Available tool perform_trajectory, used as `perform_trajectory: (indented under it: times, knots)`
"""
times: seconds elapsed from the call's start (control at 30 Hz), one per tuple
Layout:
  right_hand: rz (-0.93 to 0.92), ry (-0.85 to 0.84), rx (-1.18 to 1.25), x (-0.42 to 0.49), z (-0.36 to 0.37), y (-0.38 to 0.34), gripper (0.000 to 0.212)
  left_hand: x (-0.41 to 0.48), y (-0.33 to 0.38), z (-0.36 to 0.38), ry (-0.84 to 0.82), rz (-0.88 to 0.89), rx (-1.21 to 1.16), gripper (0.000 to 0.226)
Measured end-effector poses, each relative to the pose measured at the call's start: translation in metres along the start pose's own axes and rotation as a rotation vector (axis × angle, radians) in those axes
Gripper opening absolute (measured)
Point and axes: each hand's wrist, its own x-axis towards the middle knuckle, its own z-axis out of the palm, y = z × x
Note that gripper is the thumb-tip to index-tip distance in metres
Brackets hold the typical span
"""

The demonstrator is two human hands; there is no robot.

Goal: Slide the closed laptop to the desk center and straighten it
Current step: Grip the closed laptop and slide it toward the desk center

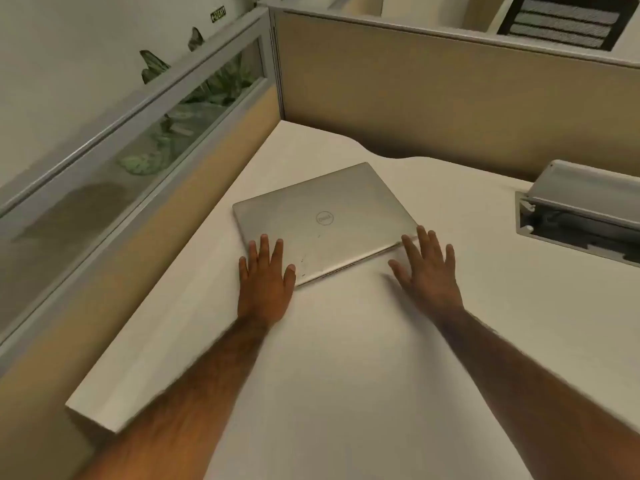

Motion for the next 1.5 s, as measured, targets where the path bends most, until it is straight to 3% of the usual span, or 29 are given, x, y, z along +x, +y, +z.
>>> perform_trajectory:
  times: [0.37, 0.6, 0.87, 1.17, 1.33, 1.5]
  knots:
    - [0.106, -0.079, 0.126, 0.092, -0.012, -0.018, 0.048, 0.045, -0.008, 0.005, 0.058, -0.223, -0.138, 0.070]
    - [0.286, -0.164, 0.162, 0.123, -0.015, -0.022, 0.069, 0.056, 0.010, 0.004, 0.042, -0.451, -0.188, 0.081]
    - [0.376, -0.215, 0.207, 0.138, -0.018, -0.023, 0.083, 0.063, 0.025, -0.006, 0.115, -0.518, -0.129, 0.083]
    - [0.492, -0.279, 0.270, 0.156, -0.018, -0.019, 0.101, 0.090, 0.009, -0.024, 0.107, -0.807, -0.497, 0.075]
    - [0.559, -0.303, 0.393, 0.159, -0.013, -0.012, 0.126, 0.086, -0.003, -0.015, 0.203, -0.815, -0.619, 0.071]
    - [0.551, -0.305, 0.456, 0.151, -0.015, -0.007, 0.127, 0.082, -0.005, -0.017, 0.248, -0.795, -0.711, 0.069]
